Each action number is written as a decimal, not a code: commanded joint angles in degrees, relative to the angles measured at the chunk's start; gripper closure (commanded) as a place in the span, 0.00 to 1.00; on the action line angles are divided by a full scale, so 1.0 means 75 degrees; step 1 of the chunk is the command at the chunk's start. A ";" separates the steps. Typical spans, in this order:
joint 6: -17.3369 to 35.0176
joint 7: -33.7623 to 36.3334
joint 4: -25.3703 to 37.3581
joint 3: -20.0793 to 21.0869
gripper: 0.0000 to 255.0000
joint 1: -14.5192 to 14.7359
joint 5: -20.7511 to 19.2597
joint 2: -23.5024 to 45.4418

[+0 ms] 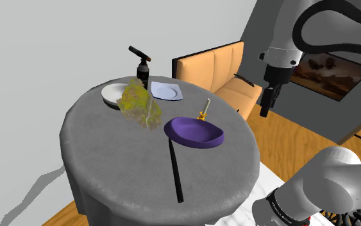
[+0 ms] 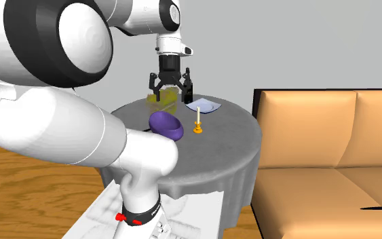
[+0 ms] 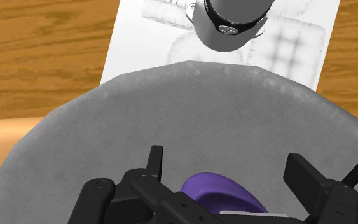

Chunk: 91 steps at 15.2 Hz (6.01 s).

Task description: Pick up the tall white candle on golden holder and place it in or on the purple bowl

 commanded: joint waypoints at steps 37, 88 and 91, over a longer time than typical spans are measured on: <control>0.3698 0.0401 0.3762 0.0152 0.00 -0.0110 -0.1909 0.8251; 0.0856 -0.0067 0.5122 0.0351 1.00 0.0115 -0.1591 0.6750; 0.0903 0.0395 0.4596 0.0569 1.00 0.0359 -0.1414 0.6385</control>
